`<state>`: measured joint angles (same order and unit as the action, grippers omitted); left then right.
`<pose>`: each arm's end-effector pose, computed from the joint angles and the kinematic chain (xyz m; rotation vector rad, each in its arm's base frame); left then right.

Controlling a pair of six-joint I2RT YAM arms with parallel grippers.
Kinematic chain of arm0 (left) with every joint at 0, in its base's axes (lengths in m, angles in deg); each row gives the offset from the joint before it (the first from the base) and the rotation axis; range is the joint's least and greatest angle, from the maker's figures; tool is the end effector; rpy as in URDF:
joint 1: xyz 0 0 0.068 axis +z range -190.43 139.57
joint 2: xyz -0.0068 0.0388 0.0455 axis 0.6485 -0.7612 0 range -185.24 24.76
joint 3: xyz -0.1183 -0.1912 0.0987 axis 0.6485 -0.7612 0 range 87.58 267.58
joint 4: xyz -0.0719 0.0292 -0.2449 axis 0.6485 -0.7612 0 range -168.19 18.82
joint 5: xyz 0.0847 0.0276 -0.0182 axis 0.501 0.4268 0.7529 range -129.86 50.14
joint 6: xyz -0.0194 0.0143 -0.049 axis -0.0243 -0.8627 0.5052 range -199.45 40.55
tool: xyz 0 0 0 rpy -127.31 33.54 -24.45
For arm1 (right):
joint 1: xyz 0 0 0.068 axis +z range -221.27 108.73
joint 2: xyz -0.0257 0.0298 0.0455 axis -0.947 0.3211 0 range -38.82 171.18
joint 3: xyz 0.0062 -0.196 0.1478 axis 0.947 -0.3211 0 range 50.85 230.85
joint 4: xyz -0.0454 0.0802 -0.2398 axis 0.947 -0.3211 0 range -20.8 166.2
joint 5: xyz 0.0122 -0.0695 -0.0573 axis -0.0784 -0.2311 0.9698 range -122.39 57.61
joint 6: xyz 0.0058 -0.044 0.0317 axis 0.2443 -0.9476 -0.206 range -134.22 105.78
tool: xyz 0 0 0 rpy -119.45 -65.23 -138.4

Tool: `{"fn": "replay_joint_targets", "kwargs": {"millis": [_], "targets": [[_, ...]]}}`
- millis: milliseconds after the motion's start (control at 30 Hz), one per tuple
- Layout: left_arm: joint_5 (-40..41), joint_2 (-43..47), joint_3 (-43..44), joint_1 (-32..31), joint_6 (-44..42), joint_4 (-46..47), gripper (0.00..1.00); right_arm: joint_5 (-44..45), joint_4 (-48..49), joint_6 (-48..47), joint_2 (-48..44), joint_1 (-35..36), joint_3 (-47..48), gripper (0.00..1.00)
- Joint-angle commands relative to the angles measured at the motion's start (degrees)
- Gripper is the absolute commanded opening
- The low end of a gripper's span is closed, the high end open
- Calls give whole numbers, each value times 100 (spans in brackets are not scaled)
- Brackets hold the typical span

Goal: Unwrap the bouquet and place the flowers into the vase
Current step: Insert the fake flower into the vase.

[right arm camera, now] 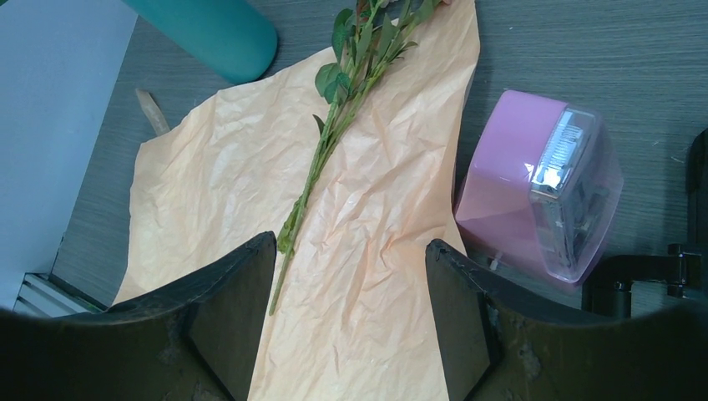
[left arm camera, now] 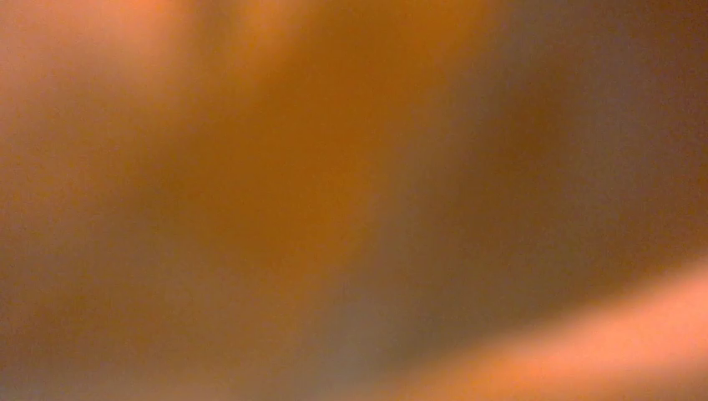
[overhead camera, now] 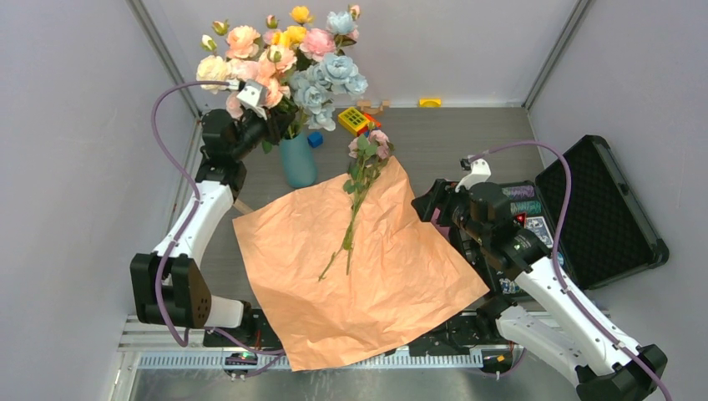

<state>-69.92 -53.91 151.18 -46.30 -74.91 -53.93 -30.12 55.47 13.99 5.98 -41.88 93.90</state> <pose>0.3231 -0.0516 0.3441 0.4375 1.5008 -0.5445 0.1722 0.0952 0.2900 0.0058 2.0151 0.6137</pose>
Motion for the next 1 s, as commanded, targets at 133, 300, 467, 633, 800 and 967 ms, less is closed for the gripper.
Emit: {"fn": "replay_joint_targets", "kwargs": {"millis": [133, 300, 467, 633, 800, 967], "targets": [[-18, 151, -65, 23, 325, -232, 32, -36, 172, 49, -130, -29, -40, 72], [27, 230, -79, 17, 461, -297, 45, -33, 168, 55, -136, -30, -49, 72], [107, 415, -191, 18, 735, -231, 59, -26, 170, 62, -157, -34, -70, 72], [78, 790, -368, 24, 1079, -104, 68, -24, 171, 63, -192, -30, -81, 72], [74, 1191, -448, 24, 1280, -398, 72, -33, 173, 82, -200, -29, -83, 72], [129, 1559, -389, 20, 1217, -1352, 78, -26, 166, 97, -191, -25, -67, 72]]}}
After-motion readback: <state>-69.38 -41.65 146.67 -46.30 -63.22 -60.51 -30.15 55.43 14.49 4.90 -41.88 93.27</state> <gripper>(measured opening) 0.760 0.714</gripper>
